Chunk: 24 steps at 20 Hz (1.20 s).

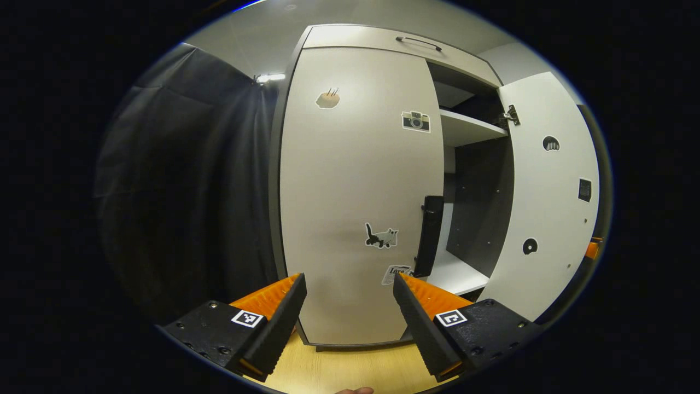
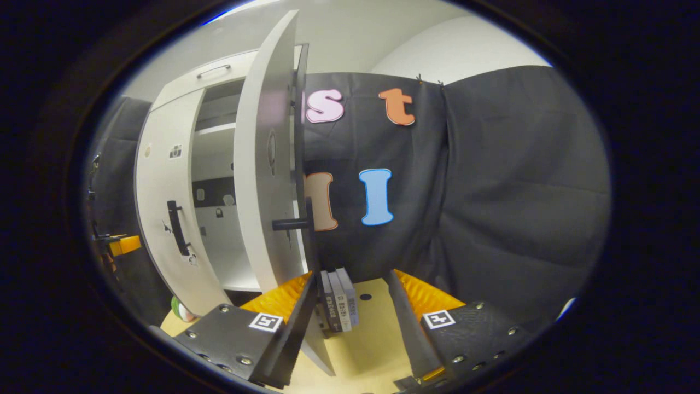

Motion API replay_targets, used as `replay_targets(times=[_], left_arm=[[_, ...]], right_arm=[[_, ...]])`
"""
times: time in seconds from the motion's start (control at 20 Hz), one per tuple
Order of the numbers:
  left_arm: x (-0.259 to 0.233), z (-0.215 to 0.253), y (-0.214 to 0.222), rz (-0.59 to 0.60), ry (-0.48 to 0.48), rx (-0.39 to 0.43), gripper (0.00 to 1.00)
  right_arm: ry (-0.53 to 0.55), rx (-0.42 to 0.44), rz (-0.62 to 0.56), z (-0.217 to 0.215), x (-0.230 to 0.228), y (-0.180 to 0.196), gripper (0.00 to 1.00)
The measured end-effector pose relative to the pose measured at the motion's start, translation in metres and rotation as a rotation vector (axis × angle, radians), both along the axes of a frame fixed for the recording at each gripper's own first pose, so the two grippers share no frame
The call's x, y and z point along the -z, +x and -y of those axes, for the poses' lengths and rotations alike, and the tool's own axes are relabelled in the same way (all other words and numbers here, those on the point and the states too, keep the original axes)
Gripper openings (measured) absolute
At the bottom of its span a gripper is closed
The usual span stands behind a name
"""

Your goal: Open the right door of the double-door shoe cabinet with the right hand, and open the left door with the left hand.

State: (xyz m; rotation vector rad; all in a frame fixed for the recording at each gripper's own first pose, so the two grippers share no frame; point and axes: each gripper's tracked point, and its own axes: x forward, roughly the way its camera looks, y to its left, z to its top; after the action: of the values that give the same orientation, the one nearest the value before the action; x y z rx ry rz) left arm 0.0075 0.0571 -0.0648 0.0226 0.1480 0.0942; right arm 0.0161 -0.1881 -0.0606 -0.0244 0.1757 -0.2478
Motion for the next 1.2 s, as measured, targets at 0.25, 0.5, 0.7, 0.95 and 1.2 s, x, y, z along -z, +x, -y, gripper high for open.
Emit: replay_targets(times=[0.25, 0.5, 0.7, 0.95, 1.2], left_arm=[[-0.003, 0.008, 0.008, 0.007, 0.007, 0.024, 0.99], [-0.01, 0.016, 0.025, 0.028, 0.015, 0.045, 0.99], [-0.013, 0.029, 0.045, 0.034, 0.001, 0.08, 0.98], [-0.011, 0.058, 0.07, 0.028, -0.001, 0.152, 0.98], [-0.007, 0.088, 0.092, 0.026, 0.001, 0.217, 0.94]], right_arm=[[-0.006, 0.011, 0.003, 0.001, 0.0, -0.001, 0.78], [0.003, 0.041, 0.022, 0.006, -0.006, -0.009, 0.86], [-0.013, 0.089, 0.044, 0.016, -0.013, -0.02, 0.9], [-0.036, 0.155, 0.041, 0.032, -0.016, -0.039, 0.91], [-0.04, 0.209, 0.039, 0.044, -0.017, -0.054, 0.91]])
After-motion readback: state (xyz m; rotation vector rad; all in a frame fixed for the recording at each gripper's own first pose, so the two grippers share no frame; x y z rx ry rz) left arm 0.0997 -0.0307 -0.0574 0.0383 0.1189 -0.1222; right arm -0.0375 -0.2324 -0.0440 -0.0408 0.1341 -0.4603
